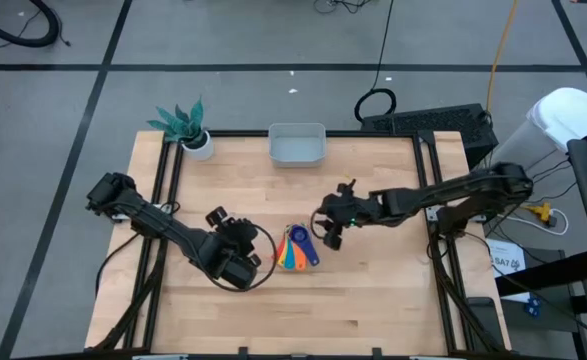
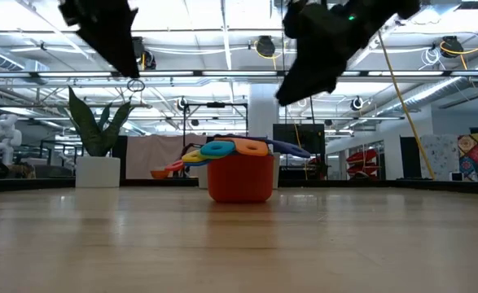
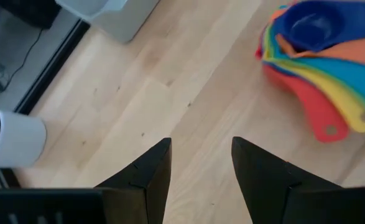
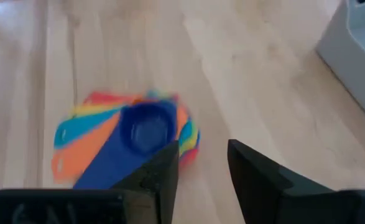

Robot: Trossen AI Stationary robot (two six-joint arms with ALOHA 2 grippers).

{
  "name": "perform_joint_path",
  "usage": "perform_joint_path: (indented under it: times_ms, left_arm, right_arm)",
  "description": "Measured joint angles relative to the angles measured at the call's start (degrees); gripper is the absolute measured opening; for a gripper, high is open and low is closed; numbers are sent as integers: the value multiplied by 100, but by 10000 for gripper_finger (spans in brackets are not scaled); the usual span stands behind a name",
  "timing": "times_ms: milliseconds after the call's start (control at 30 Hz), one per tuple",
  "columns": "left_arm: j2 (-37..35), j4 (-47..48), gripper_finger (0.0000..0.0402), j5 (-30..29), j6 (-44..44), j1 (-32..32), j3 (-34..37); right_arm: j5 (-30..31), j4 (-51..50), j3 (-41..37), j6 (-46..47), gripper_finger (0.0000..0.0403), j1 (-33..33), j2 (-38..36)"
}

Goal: Nest measuring cups in basket
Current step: Stack the dark blue measuring cup on top of the orange measuring cup

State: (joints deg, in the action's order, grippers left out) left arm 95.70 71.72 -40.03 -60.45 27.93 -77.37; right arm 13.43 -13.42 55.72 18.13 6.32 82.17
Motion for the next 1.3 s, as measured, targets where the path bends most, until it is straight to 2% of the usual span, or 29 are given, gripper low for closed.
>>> perform_joint_path:
  times_ms: [67,233,467,600,667,867,900,1067,1300]
  left_arm:
    - [0,-158,172,0,-83,-38,203]
    - [2,-625,172,17,-120,-167,639]
    - [4,-898,172,170,-20,-421,1207]
    - [2,-1143,167,282,135,-554,1397]
    - [2,-1450,148,364,354,-621,1471]
    - [2,-1930,21,687,868,-829,1480]
    - [2,-1974,12,749,938,-859,1480]
    - [2,-2094,6,940,1182,-964,1482]
    - [2,-3259,4,1688,1901,-1199,1482]
  right_arm:
    - [27,-381,-16,50,118,138,-97]
    - [24,-428,-400,293,71,485,-96]
    - [-2,432,-1065,500,6,665,-63]
    - [-19,954,-1299,614,1,694,-63]
    - [-33,1149,-1389,627,1,694,-61]
    - [-167,1299,-1453,647,0,694,20]
    - [-170,1282,-1453,662,0,694,43]
    - [-439,1751,-1453,693,0,760,348]
    - [-461,2079,-1453,888,0,853,768]
